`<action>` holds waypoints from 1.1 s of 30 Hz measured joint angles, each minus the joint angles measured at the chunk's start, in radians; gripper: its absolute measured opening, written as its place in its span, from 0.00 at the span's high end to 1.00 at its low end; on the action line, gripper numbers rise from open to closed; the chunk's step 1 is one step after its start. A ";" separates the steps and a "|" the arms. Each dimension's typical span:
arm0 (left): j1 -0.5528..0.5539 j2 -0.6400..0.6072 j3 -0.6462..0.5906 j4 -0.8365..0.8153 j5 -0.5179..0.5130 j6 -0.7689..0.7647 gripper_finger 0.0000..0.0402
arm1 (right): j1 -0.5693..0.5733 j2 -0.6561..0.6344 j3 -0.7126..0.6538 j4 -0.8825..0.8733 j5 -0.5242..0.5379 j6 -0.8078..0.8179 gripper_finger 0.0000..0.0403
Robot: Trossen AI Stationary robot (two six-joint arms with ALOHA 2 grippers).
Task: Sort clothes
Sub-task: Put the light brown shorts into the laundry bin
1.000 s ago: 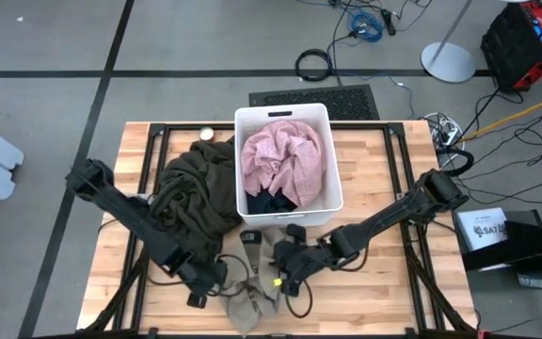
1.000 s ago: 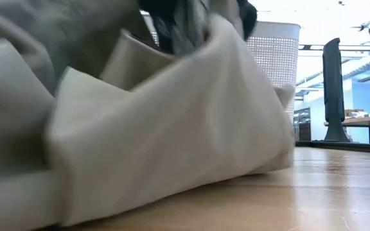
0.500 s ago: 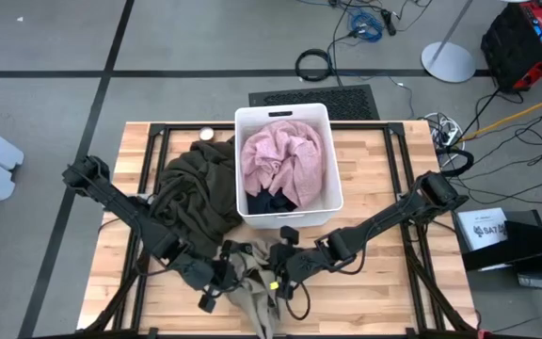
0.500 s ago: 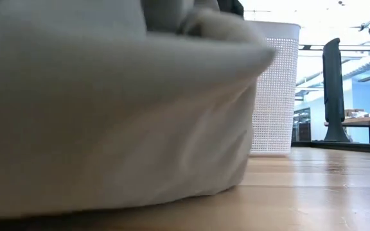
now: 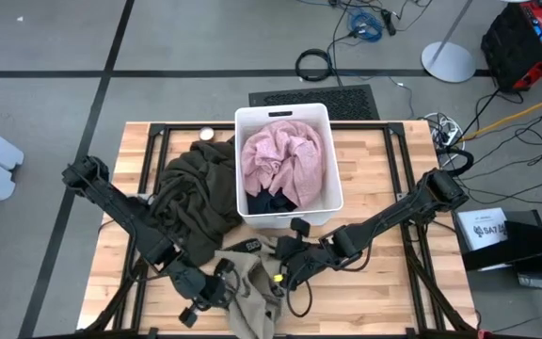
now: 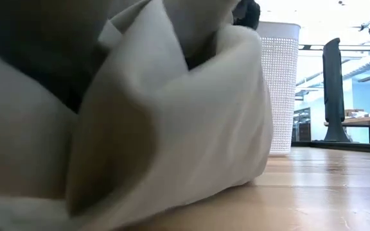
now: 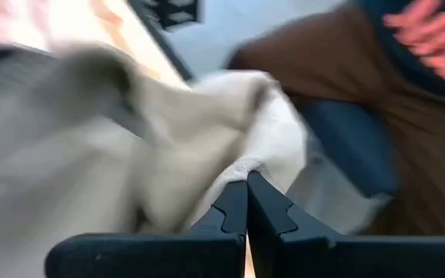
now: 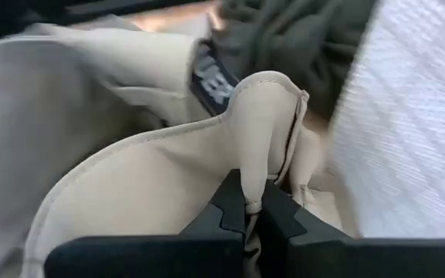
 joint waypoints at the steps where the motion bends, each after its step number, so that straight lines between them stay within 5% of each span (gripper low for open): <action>1: 0.007 0.000 0.000 0.006 -0.040 0.014 1.00 | 0.001 0.000 0.000 0.022 -0.016 -0.008 1.00; 6: 0.081 0.000 0.000 0.047 -0.180 0.054 1.00 | 0.005 0.010 0.000 0.182 -0.110 -0.038 1.00; 16: 0.172 0.000 0.000 0.083 -0.111 0.070 1.00 | 0.005 0.032 0.000 0.252 -0.184 0.048 0.93; 22: 0.172 0.002 0.000 0.103 -0.106 0.069 1.00 | -0.003 0.033 0.000 0.250 -0.202 0.049 0.70; 33: 0.186 0.085 0.000 0.143 -0.086 0.083 1.00 | -0.004 0.114 0.000 0.418 -0.384 0.028 0.26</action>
